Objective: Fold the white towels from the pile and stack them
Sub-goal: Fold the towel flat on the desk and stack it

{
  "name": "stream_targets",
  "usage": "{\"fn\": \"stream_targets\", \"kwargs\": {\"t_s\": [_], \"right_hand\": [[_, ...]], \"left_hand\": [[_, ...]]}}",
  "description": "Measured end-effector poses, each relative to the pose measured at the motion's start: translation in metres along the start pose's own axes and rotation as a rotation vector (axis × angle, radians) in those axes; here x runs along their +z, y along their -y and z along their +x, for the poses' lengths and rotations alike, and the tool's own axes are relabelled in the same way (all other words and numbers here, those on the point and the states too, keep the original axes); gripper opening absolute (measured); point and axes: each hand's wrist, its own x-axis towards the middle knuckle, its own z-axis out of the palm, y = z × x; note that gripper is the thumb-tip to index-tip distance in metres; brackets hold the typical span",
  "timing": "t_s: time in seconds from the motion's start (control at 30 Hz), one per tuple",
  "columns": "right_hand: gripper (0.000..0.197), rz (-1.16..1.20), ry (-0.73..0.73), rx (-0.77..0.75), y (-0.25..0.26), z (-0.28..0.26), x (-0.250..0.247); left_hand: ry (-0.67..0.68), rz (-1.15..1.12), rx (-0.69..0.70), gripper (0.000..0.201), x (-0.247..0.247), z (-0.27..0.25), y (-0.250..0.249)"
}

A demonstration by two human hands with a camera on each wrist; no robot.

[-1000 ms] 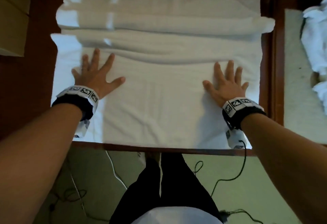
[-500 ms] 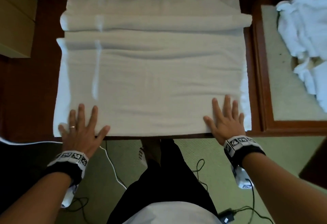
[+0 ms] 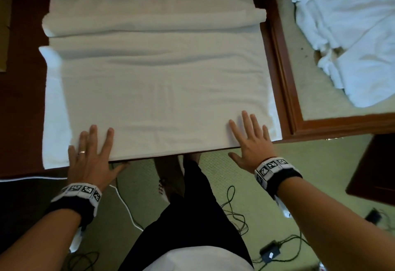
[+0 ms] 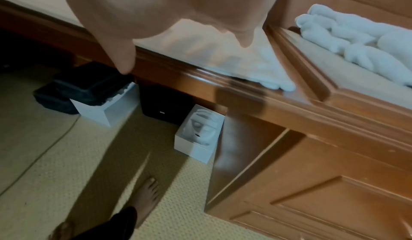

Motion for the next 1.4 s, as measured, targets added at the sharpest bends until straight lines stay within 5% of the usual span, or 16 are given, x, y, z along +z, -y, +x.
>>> {"fn": "stream_targets", "kwargs": {"t_s": [0.1, 0.27, 0.43, 0.6, 0.7, 0.77, 1.13, 1.4], "right_hand": [[0.105, 0.021, 0.067, 0.066, 0.013, 0.011, 0.004], [0.086, -0.039, -0.032, 0.0, 0.008, -0.014, 0.006], [0.033, -0.071, -0.112, 0.06, -0.006, -0.009, -0.029], [0.022, -0.099, 0.28, 0.195, 0.005, 0.011, -0.071], [0.028, -0.078, 0.4, 0.23, 0.003, 0.011, -0.072], [0.029, -0.059, 0.412, 0.259, -0.001, 0.011, -0.077], [0.024, -0.045, 0.081, 0.315, -0.024, 0.091, -0.169], [0.021, -0.022, 0.037, 0.302, -0.044, 0.171, -0.196]], "left_hand": [[-0.034, 0.004, 0.037, 0.109, 0.001, 0.001, -0.004], [-0.09, 0.01, 0.091, 0.1, 0.006, -0.027, 0.001], [-0.08, -0.012, 0.093, 0.068, -0.02, -0.035, 0.014], [0.136, -0.044, -0.098, 0.02, -0.077, -0.021, 0.011], [0.378, -0.017, -0.086, 0.024, -0.086, -0.009, 0.02], [0.413, -0.026, -0.088, 0.03, -0.091, -0.004, 0.026], [0.113, -0.133, -0.184, 0.026, -0.175, 0.079, 0.049], [0.024, -0.099, -0.19, 0.019, -0.212, 0.155, 0.04]]}}
